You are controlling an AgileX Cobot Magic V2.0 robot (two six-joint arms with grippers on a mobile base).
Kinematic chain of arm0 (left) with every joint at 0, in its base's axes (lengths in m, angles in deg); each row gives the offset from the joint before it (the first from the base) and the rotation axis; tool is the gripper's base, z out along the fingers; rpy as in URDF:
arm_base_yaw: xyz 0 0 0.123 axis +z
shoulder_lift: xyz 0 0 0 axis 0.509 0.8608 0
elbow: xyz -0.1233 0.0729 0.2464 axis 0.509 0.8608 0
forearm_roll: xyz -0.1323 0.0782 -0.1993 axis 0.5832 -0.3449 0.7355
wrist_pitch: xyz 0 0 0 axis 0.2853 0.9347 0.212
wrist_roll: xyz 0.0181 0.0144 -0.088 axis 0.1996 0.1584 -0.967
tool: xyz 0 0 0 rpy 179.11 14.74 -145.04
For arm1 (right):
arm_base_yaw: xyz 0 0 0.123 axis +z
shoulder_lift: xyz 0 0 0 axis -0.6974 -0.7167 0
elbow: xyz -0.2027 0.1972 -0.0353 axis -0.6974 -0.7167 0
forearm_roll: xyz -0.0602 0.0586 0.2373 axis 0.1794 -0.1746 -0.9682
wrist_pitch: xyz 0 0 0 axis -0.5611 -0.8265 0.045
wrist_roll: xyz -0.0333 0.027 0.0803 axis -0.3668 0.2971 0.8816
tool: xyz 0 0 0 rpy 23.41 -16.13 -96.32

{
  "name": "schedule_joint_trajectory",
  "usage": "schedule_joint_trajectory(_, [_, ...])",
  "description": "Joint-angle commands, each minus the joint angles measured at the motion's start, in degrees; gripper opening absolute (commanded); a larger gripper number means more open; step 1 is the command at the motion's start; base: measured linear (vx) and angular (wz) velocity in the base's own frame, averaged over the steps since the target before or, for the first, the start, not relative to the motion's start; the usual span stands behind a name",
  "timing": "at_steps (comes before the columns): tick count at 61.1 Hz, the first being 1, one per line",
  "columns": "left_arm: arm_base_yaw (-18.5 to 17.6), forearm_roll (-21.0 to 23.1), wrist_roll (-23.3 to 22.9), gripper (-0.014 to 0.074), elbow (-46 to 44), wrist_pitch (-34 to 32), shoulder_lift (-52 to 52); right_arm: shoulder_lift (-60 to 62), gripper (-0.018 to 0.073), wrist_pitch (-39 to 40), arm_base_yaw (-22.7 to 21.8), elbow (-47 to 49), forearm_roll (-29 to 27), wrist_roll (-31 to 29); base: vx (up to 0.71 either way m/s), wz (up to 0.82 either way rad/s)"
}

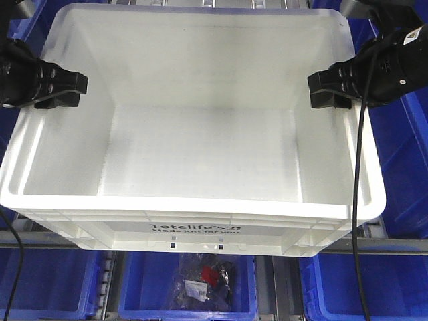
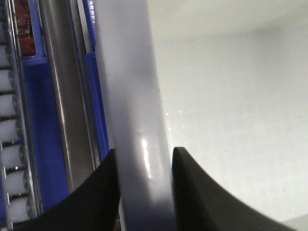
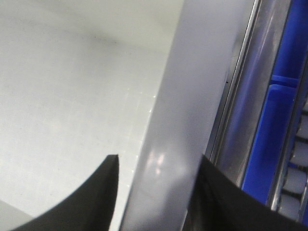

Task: Move bin from left to right shelf
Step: 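Lift the tote with both grippers and pull it off the shelf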

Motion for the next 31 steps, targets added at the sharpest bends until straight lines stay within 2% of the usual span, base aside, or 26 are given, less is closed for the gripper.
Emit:
schedule_joint_trajectory(1, [-0.28, 0.89, 1.57, -0.0008, -2.59, -5.99, -2.82, 2.61, -0.0004, 3.13, -0.08, 1.94, -0.93, -2.11, -0.12, 0.03])
schedule_joint_trajectory(31, [-0.28, 0.89, 1.57, -0.0008, -2.59, -5.99, -2.82, 2.61, -0.0004, 3.13, -0.08, 1.94, -0.93, -2.11, -0.13, -0.08])
